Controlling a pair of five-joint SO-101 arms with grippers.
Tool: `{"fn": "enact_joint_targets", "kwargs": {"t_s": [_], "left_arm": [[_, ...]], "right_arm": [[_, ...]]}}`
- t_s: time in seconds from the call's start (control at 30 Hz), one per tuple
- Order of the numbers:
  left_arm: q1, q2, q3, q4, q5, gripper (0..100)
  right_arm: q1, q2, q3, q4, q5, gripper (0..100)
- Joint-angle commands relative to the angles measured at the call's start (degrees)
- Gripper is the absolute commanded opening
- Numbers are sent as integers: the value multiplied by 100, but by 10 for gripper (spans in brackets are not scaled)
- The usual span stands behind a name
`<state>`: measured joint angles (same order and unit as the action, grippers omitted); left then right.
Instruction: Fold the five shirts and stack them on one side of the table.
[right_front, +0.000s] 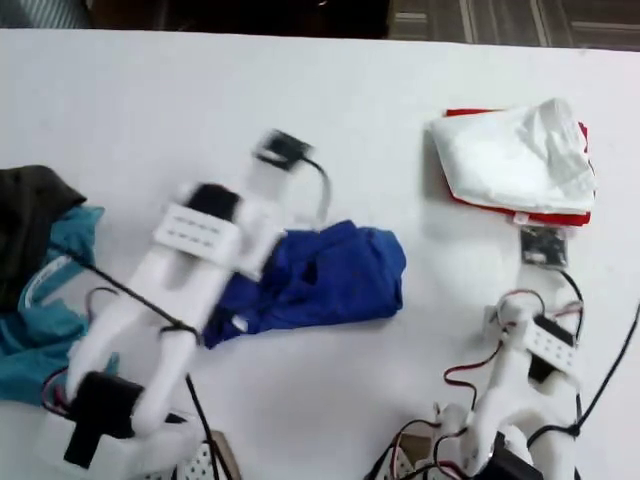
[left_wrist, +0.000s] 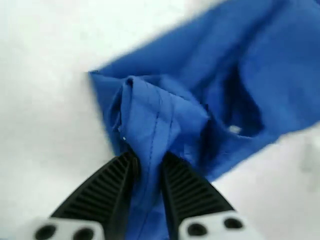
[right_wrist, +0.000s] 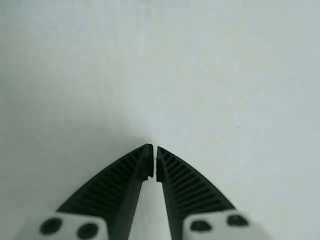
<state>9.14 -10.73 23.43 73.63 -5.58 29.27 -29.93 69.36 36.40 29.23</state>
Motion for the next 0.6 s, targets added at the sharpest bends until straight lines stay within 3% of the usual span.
{"fn": "enact_joint_targets", "kwargs": {"t_s": [0.0,0.2,0.4,0.57], "left_arm": [[-914,-237,-681,343,35,27],[-1635,-237,-1068,677,-510,27],[-2040,-193,-1130,624,-510,27],[-2321,-185,-1068,387,-475,27]], "right_arm": [[-831,-207,-976,1209,-149,19],[-3152,-145,-2620,2791,-598,19],[-5367,-145,-2804,2905,-1020,19],[-6290,-75,-2760,2633,-1319,19]]}}
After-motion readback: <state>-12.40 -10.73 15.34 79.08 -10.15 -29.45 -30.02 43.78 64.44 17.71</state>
